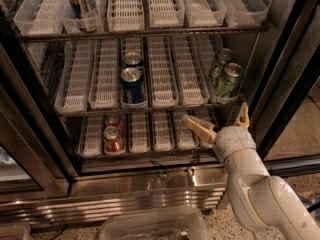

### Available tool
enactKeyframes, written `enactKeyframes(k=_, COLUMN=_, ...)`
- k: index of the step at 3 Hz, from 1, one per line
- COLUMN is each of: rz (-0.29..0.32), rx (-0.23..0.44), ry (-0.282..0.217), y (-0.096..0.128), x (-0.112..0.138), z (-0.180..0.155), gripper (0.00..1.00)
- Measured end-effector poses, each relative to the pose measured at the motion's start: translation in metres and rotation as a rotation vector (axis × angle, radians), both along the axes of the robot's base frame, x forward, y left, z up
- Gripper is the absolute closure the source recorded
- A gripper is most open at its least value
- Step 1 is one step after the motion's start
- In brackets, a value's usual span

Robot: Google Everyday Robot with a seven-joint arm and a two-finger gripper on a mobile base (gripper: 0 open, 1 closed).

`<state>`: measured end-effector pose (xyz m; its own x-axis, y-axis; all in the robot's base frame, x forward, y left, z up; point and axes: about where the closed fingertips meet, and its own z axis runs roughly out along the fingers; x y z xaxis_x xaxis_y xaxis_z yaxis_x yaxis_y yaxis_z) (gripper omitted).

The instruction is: Pick green can from middle shelf of fridge

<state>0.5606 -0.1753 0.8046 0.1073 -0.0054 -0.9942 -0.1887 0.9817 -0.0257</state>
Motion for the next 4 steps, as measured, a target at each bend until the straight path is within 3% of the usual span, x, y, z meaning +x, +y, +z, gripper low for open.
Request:
enactKeyframes(k=2, rz=-0.157, rx=0.020, ry=-0.039, y=-0.039, x=0.000, z=0.013, gripper=0.00)
enactKeyframes(k=3, rz=-0.157, rx=0.020, ry=-0.039, y=-0.039, x=0.000, z=0.013, gripper=0.00)
enactKeyframes(k=4, rz=-0.157, rx=0.020, ry=-0.039, y=-0.039, x=0.000, z=0.013, gripper=0.20)
